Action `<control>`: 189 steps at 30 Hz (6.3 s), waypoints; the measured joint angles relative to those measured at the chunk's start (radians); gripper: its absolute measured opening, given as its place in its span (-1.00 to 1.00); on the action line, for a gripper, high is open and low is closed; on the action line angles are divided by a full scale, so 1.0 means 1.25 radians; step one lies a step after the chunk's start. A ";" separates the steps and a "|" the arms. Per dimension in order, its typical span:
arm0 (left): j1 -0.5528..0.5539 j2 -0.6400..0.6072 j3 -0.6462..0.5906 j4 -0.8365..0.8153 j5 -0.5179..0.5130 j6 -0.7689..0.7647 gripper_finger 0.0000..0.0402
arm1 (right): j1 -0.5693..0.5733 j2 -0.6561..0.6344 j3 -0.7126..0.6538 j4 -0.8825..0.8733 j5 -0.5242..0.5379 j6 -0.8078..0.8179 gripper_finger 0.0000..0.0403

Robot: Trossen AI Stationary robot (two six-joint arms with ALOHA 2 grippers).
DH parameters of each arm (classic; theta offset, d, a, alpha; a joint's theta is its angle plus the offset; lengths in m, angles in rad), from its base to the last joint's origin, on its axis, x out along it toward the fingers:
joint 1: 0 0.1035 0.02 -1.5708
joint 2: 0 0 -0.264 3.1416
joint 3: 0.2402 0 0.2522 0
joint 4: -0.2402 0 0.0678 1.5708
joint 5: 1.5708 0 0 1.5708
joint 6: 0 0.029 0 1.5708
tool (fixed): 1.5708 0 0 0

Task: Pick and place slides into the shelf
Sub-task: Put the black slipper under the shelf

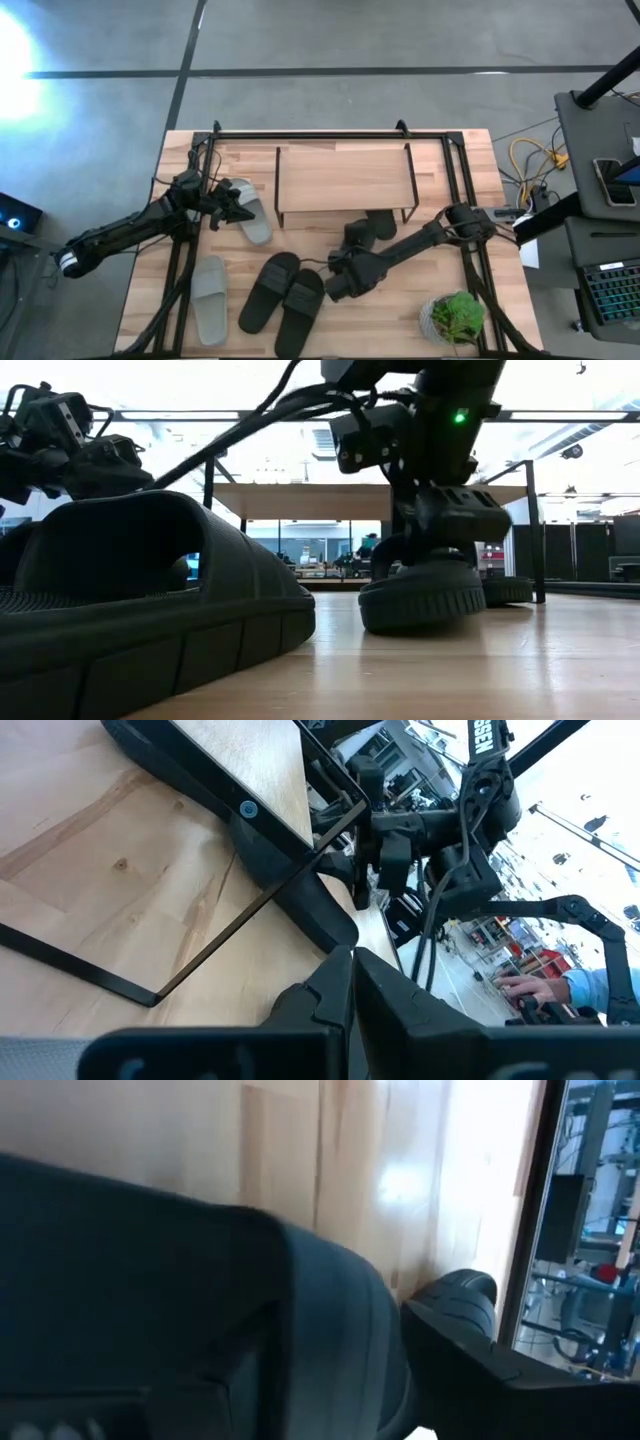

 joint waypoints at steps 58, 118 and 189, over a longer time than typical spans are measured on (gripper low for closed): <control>0.000 0.000 0.000 0.000 0.000 0.000 -1.00 | 0.107 0.017 0.079 0.259 -0.251 1.347 -0.91; 0.000 0.002 0.000 0.000 0.000 0.000 -1.00 | 0.108 0.028 0.117 0.356 -0.354 1.305 -0.91; 0.000 0.000 0.000 0.000 0.000 0.000 -1.00 | 0.054 0.064 0.088 0.168 -0.368 1.149 -0.91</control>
